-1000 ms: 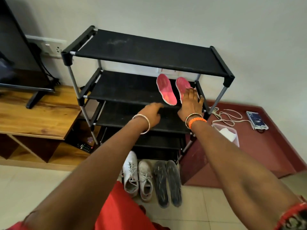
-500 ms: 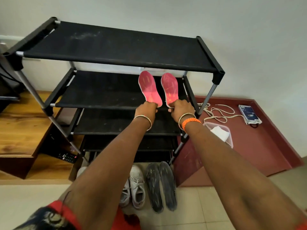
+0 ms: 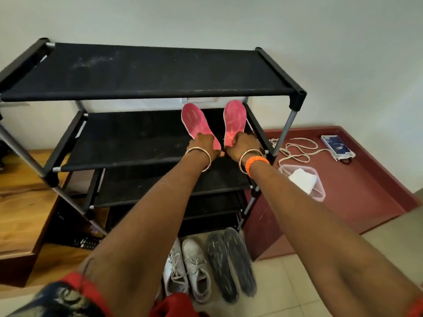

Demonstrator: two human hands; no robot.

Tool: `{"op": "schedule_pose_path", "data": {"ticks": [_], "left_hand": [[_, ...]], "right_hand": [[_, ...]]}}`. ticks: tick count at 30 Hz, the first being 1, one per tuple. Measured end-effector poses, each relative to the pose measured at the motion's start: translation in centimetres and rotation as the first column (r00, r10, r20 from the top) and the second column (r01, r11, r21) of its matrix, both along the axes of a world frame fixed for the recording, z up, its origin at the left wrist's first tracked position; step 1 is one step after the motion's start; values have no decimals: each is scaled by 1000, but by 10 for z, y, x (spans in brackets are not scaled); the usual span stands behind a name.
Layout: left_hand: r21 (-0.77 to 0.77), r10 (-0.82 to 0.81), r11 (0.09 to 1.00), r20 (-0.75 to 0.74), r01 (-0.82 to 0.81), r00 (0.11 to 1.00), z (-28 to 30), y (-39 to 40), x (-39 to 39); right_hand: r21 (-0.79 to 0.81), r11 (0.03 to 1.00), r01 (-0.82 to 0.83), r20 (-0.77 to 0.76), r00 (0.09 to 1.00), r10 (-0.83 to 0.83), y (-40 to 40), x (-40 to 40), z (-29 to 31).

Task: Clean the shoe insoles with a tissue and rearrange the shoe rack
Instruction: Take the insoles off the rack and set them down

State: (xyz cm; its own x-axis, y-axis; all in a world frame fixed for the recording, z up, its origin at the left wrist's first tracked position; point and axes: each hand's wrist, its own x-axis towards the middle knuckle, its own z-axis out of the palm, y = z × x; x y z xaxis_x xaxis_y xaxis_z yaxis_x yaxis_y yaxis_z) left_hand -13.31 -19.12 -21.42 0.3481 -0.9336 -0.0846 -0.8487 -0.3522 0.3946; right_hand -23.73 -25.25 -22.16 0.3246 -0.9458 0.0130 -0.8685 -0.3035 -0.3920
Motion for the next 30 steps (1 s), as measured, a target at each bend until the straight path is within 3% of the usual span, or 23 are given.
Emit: {"op": "schedule_pose_path", "data": {"ticks": [3, 6, 8, 10, 12, 16, 24, 30], "left_hand": [[-61, -40, 998, -81, 35, 996, -5, -1, -1], [-131, 122, 978, -261, -160, 958, -4, -5, 5], [-94, 282, 925, -479, -368, 831, -4, -11, 10], [-8, 386, 874, -597, -487, 703, -1, -18, 9], [37, 448, 837, -619, -546, 645, -2, -23, 4], [52, 522, 805, -537, -591, 663, -4, -32, -3], [-26, 406, 804, -705, -594, 581, 14, 3, -22], [-143, 214, 807, -834, -573, 509, 4, 80, -80]], "right_hand": [[-78, 997, 15, -59, 998, -20, 2, 5, 2], [-212, 977, 1, -31, 999, -8, 9, 1, 4], [-275, 961, 9, 60, 998, 8, 13, -7, 7], [-296, 954, 48, 195, 981, 11, 16, -16, 10], [-307, 950, 64, 285, 958, 28, 22, -26, 12], [-362, 931, 40, 415, 901, 122, 32, -44, 15], [-471, 882, 16, 474, 848, 237, 69, -86, 22], [-497, 867, 38, 427, 880, 206, 121, -146, -1]]}}
